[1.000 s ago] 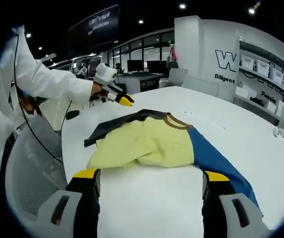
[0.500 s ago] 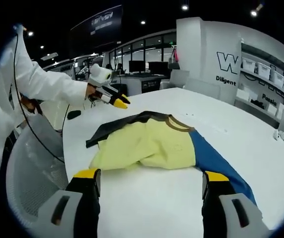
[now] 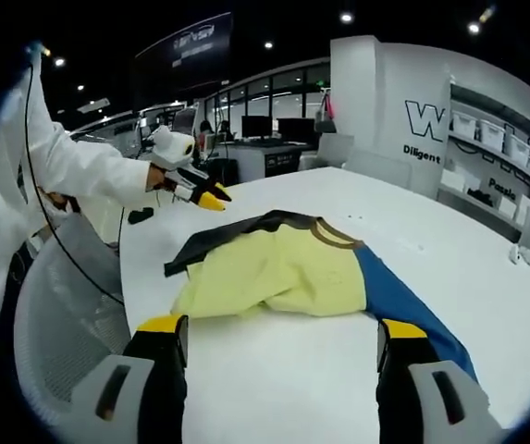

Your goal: Fold the garment on the visible template until the final outline fits inside the template.

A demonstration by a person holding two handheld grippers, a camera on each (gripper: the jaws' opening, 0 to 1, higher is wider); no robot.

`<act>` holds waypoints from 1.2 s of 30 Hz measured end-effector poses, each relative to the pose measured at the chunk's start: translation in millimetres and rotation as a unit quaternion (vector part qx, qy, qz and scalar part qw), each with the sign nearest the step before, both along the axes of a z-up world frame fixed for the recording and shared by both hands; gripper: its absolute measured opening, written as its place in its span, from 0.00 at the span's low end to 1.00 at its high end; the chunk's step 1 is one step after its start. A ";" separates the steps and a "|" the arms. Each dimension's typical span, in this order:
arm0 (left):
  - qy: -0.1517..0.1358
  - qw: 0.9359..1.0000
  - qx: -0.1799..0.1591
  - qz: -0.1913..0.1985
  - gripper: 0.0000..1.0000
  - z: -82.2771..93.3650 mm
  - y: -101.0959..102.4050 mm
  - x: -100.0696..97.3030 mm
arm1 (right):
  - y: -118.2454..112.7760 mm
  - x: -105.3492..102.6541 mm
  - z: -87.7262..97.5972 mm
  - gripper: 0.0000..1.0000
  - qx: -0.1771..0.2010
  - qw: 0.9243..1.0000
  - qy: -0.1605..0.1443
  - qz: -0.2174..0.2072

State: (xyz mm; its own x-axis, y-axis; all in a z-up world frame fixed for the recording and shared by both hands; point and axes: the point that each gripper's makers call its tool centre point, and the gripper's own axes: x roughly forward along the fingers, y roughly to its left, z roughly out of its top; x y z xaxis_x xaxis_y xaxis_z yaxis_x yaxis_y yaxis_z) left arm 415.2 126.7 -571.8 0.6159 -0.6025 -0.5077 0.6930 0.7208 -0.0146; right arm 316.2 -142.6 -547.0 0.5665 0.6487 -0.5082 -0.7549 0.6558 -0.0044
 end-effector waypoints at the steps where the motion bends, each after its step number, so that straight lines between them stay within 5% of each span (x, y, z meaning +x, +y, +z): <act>1: 0.000 1.000 0.002 0.002 0.29 -0.2 1.1 -2.2 | 0.3 -0.6 0.2 0.85 0.001 1.000 0.000 0.000; 14: -0.026 0.999 -0.003 0.047 0.30 5.3 7.2 -26.9 | -1.4 -3.5 0.7 0.85 0.005 1.000 -0.004 0.001; 36: -0.005 0.998 0.021 0.062 0.32 -12.9 3.2 -71.4 | 0.4 -5.5 0.0 0.85 0.012 1.000 -0.006 0.009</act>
